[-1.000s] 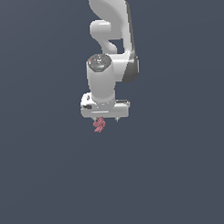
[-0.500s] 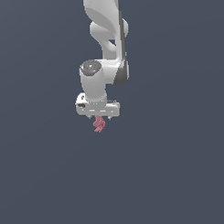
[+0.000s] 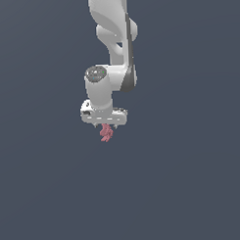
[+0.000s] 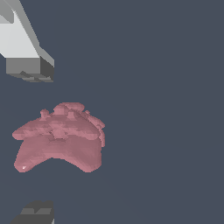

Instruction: Pick up the object and move it to a goal position.

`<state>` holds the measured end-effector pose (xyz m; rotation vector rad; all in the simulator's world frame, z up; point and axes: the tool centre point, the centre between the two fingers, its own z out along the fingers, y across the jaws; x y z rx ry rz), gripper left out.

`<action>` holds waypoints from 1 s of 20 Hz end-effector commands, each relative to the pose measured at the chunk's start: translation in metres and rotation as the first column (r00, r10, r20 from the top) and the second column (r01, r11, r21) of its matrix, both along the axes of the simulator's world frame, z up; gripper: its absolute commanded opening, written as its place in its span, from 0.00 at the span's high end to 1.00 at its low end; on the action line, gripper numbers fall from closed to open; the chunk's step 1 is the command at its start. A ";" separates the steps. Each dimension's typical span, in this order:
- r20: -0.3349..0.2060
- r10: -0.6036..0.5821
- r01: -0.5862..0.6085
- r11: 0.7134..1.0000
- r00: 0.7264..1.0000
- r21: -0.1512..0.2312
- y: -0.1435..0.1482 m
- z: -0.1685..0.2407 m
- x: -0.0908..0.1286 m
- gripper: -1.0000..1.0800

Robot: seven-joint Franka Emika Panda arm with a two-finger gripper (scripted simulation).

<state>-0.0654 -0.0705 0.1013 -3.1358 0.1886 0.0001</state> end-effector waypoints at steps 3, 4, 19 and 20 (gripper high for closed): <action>-0.001 0.000 0.000 1.000 1.000 0.000 0.000 -0.014 -0.001 0.04; -0.001 0.000 0.000 1.000 1.000 0.000 0.000 -0.019 -0.001 0.04; 0.000 -0.001 0.001 1.000 1.000 0.000 0.000 -0.048 -0.001 1.00; 0.000 -0.001 0.001 1.000 1.000 0.000 0.000 -0.048 -0.001 1.00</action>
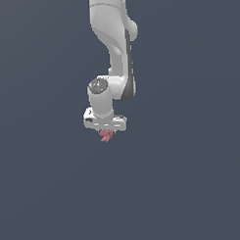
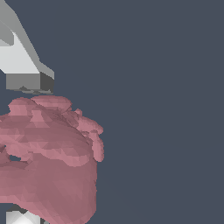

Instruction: Pick up the object and move it to a goal position.

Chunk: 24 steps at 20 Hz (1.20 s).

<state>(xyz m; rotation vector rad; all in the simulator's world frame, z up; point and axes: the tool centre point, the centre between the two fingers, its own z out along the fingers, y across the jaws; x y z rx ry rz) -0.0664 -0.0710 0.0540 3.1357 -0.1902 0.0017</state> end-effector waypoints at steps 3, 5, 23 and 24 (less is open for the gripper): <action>-0.001 0.000 0.000 1.000 1.000 0.000 0.000 -0.001 0.000 1.00; 0.000 -0.001 0.001 1.000 1.000 0.000 0.000 0.000 0.000 1.00; 0.000 0.000 0.000 1.000 1.000 0.001 -0.100 0.067 -0.005 1.00; -0.001 0.000 0.000 1.000 1.000 0.001 -0.106 0.071 -0.005 1.00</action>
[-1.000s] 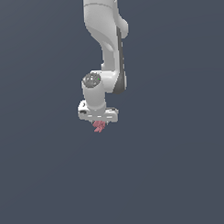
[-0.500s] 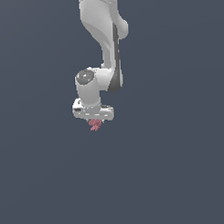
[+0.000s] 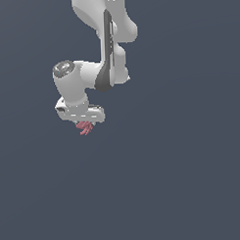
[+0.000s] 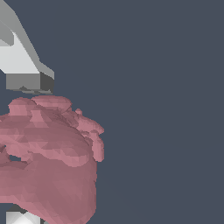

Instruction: Pick up the object and move it to a goal position.

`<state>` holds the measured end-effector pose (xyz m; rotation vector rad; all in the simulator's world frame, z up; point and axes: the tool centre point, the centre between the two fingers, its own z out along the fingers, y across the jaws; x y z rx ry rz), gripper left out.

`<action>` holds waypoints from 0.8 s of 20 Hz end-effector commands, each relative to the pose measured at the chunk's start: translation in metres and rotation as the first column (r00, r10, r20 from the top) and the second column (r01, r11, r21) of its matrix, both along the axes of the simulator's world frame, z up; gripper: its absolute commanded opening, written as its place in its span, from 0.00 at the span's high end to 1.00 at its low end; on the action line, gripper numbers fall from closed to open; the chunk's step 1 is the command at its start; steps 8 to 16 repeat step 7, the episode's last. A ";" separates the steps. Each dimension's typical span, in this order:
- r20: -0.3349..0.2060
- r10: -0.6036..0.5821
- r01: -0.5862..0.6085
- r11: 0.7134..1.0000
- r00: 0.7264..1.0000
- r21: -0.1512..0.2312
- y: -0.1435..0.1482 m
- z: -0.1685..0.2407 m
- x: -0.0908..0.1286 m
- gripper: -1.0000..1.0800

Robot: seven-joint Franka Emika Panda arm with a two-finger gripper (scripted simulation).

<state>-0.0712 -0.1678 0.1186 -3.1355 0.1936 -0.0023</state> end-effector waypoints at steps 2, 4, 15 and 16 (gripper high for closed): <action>-0.001 0.002 -0.002 1.000 1.000 0.001 -0.017 0.012 0.000 1.00; -0.001 0.002 -0.002 1.000 1.000 0.001 -0.023 0.015 0.000 1.00; -0.001 0.002 -0.002 1.000 1.000 0.000 -0.026 0.017 0.001 1.00; -0.001 0.002 -0.002 1.000 1.000 0.000 -0.026 0.017 0.001 1.00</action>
